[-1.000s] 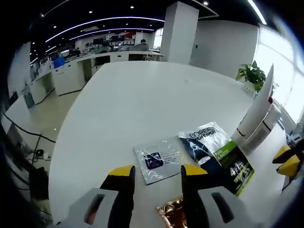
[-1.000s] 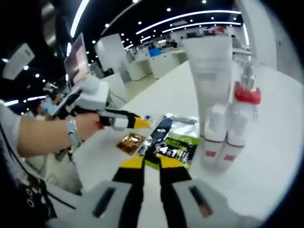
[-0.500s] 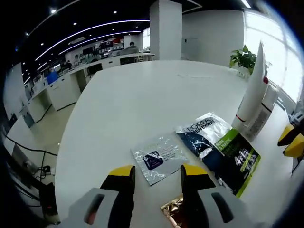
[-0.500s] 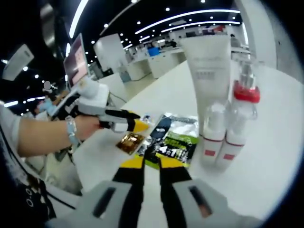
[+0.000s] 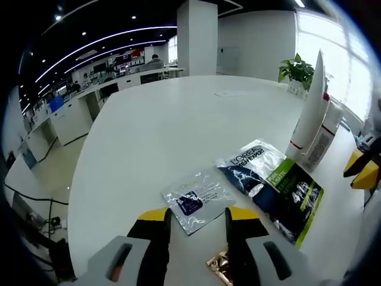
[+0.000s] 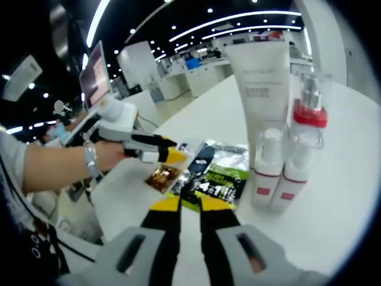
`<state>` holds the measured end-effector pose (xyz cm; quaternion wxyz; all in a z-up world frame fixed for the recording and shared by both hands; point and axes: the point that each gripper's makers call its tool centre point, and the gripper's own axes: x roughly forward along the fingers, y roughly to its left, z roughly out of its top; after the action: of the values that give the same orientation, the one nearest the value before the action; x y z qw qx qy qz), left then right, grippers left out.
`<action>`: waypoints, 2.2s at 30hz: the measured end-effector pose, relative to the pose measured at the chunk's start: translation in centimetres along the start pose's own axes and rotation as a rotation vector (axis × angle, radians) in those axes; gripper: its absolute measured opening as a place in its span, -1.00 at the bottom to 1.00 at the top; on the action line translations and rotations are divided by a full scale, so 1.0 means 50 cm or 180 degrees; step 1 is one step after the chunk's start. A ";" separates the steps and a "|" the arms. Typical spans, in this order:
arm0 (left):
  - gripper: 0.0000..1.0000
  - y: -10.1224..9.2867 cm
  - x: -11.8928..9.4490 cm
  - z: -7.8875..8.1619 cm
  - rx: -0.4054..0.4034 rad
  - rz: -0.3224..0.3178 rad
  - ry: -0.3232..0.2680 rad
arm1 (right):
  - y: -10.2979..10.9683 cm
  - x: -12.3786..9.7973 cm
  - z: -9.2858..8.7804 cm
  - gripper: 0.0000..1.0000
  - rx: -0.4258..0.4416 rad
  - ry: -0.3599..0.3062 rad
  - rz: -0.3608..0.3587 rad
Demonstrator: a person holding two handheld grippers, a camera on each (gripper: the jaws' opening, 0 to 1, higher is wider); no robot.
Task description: Arrange the skincare products in the storage area until every visible bottle or jar stands upright without overlapping.
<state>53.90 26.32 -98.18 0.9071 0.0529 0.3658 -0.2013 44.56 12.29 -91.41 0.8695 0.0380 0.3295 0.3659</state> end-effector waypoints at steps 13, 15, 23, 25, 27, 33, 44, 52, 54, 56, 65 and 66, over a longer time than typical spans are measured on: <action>-0.23 -0.011 0.000 0.001 0.0125 -0.0115 0.0035 | -0.005 0.003 -0.001 -0.80 0.0007 0.0005 -0.0008; -0.23 -0.012 0.000 0.001 0.0128 -0.0119 0.0036 | -0.005 0.004 -0.001 -0.80 -0.0006 0.0009 -0.0008; -0.15 -0.005 -0.003 0.014 -0.0016 -0.0069 -0.0035 | -0.006 0.003 -0.004 -0.79 -0.0053 0.0027 0.0002; -0.14 -0.003 -0.007 0.017 -0.0009 -0.0040 -0.0051 | -0.007 0.003 -0.004 -0.79 -0.0082 0.0024 0.0003; -0.13 0.000 -0.013 0.022 -0.0010 -0.0002 -0.0068 | -0.009 0.001 -0.004 -0.78 -0.0127 0.0019 0.0010; -0.13 0.003 -0.043 0.035 -0.0093 0.0111 -0.0164 | -0.011 -0.010 0.000 -0.69 -0.0220 -0.0079 0.0105; -0.10 -0.052 -0.144 0.074 -0.0166 0.0059 -0.0641 | -0.026 -0.094 -0.009 -0.51 -0.0498 -0.0434 0.0415; -0.04 -0.052 -0.220 0.056 -0.0181 0.0208 -0.0897 | -0.111 -0.213 -0.024 -0.15 -0.0252 -0.0817 0.0153; -0.01 -0.050 -0.236 0.044 -0.0237 0.0255 -0.0917 | -0.142 -0.247 -0.027 -0.11 -0.0227 -0.0933 -0.0003; 0.03 -0.050 -0.247 0.031 -0.0251 0.0287 -0.0928 | -0.170 -0.272 -0.033 -0.05 -0.0234 -0.0989 -0.0155; 0.31 -0.040 -0.288 -0.005 -0.0678 0.0458 -0.1279 | -0.311 -0.352 -0.055 0.45 -0.0071 -0.1321 -0.0900; 0.32 -0.041 -0.289 -0.007 -0.0780 0.0427 -0.1313 | -0.320 -0.352 -0.056 0.53 -0.0040 -0.1364 -0.0921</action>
<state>43.46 29.24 -88.43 0.9736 -0.0755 0.1903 -0.1013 43.59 -11.52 -88.92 0.9630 0.0618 0.1374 0.2233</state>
